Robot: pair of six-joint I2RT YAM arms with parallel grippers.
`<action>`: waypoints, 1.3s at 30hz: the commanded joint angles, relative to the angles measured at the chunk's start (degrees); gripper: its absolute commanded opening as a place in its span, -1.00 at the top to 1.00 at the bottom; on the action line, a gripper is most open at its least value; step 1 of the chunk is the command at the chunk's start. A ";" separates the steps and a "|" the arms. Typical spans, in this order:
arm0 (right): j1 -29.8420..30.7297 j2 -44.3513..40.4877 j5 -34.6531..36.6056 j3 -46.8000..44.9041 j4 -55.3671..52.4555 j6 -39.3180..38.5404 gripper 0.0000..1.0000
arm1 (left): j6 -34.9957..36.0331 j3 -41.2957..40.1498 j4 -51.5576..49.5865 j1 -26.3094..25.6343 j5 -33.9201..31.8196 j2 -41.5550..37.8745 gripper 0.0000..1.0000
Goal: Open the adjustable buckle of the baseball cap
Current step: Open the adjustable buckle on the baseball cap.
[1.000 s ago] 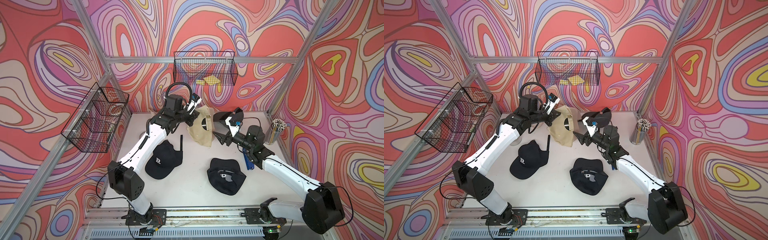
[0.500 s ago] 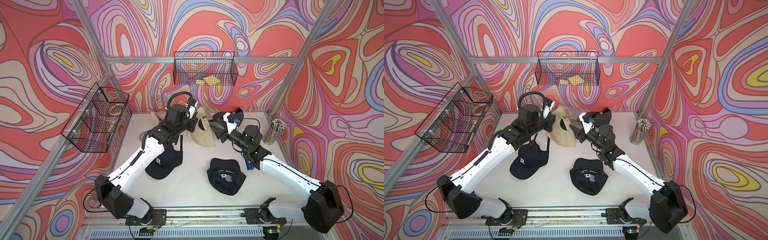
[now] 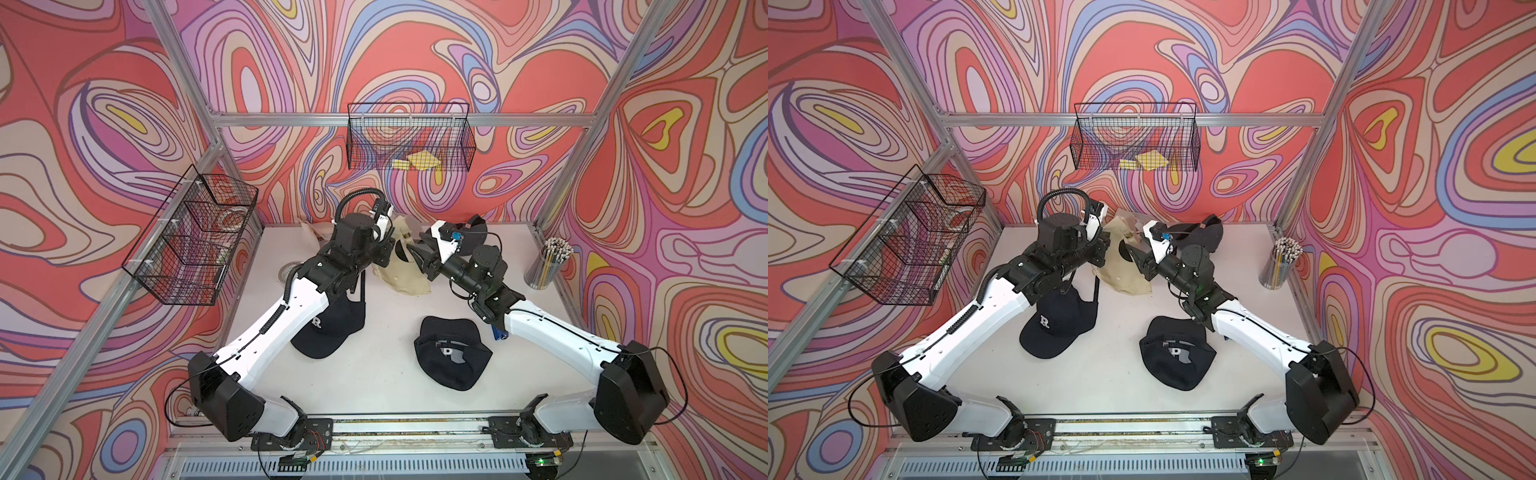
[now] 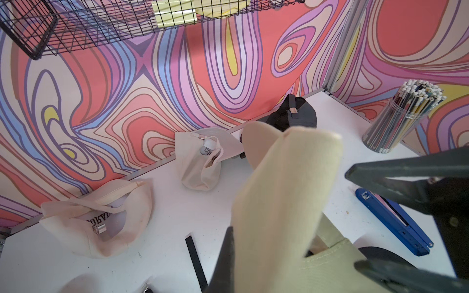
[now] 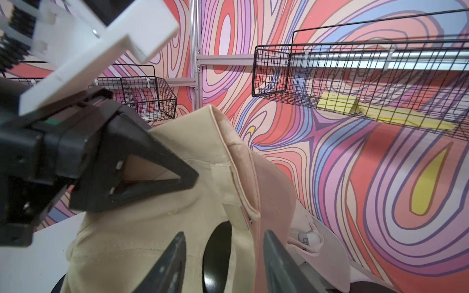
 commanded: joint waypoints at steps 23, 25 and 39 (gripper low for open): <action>6.91 8.43 23.32 8.81 2.39 -6.80 0.40 | -2.44 -1.47 4.62 -1.17 2.01 -2.23 1.00; 6.98 8.55 23.77 8.80 3.00 -7.13 0.43 | -2.53 -1.46 4.62 -1.17 2.08 -2.23 1.00; 6.89 9.38 25.09 9.68 3.47 -7.35 0.68 | -1.42 -0.76 4.35 -1.18 0.93 -0.92 1.00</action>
